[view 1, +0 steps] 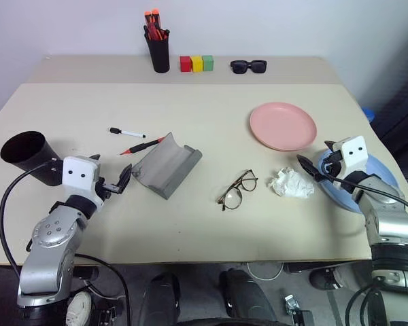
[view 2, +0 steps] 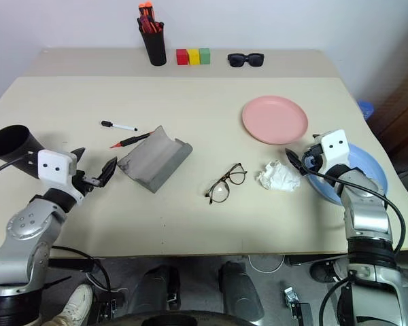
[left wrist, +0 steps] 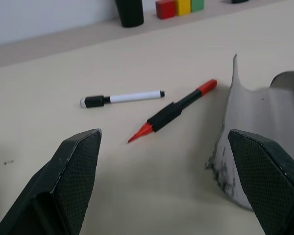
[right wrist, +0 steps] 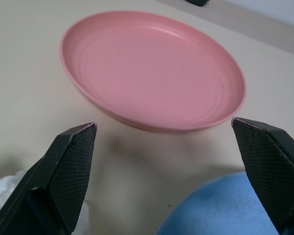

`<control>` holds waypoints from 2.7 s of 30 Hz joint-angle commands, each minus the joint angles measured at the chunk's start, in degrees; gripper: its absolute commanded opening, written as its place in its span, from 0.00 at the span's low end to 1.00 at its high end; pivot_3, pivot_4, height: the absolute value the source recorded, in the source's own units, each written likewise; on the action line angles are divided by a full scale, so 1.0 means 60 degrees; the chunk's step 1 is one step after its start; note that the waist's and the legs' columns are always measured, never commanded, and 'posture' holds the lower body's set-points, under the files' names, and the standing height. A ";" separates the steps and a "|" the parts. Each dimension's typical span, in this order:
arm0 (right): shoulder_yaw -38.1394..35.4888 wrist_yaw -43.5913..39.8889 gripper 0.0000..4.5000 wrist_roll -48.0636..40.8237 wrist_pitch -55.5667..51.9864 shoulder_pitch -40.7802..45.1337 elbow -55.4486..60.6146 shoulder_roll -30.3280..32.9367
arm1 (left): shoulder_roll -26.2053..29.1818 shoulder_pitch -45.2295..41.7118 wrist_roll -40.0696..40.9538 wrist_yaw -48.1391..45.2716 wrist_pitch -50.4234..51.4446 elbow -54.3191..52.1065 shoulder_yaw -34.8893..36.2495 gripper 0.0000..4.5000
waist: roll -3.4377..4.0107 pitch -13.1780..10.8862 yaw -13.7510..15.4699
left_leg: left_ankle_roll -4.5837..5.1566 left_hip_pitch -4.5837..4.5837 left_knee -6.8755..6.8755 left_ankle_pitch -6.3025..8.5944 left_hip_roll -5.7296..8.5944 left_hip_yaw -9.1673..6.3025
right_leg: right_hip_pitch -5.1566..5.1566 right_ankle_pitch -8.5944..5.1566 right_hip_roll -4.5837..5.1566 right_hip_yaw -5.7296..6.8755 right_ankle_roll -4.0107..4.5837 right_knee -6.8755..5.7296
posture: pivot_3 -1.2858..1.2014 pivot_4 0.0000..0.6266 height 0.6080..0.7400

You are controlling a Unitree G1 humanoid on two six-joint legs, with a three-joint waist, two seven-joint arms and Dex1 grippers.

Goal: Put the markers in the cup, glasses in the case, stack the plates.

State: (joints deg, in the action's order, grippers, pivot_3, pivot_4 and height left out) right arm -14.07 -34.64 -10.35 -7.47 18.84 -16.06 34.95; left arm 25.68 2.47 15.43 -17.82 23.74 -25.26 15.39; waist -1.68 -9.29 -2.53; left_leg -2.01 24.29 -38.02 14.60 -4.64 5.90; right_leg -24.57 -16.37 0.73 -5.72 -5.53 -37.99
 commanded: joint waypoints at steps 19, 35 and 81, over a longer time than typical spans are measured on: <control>0.0446 -0.0533 1.00 -0.0039 -0.0173 0.0448 0.0748 0.0100 | -0.0526 -0.0206 -0.0536 0.1167 0.0370 -0.0166 0.0115 0.94 | 0.0001 0.0001 0.0003 | 0.0000 -0.0005 -0.0001 0.0000 0.0000 -0.0002 | 0.0005 0.0006 -0.0002 0.0000 -0.0010 -0.0005 | 0.52 0.24 0.87; 0.1928 -0.0122 1.00 -0.0093 -0.0846 0.0950 0.2781 -0.1325 | -0.1019 -0.2923 -0.0535 0.2533 0.2683 0.0526 -0.0249 0.94 | 0.0001 0.0003 0.0028 | -0.0001 -0.0003 -0.0011 -0.0001 0.0001 -0.0010 | 0.0009 0.0018 -0.0008 0.0005 -0.0033 -0.0018 | 0.52 0.24 0.87; 0.3837 -0.0069 1.00 0.0267 -0.1803 -0.0658 0.5347 -0.2050 | 0.1295 -0.8908 -0.1730 -0.4346 0.0134 1.0999 -0.3102 0.00 | -0.0002 0.0002 0.0111 | -0.0007 0.0014 -0.0027 -0.0005 0.0004 -0.0018 | 0.0000 0.0018 -0.0011 0.0022 -0.0036 -0.0029 | 0.52 0.24 0.87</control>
State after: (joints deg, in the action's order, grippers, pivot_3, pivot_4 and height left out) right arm 9.49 -36.00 -9.04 -19.19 13.99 13.65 23.17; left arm 33.33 -50.76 4.30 -44.87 25.78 43.59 -5.47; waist -1.70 -9.29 -1.87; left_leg -2.05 24.38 -38.18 14.57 -4.62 5.80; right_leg -24.57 -16.26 0.67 -5.59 -5.74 -38.16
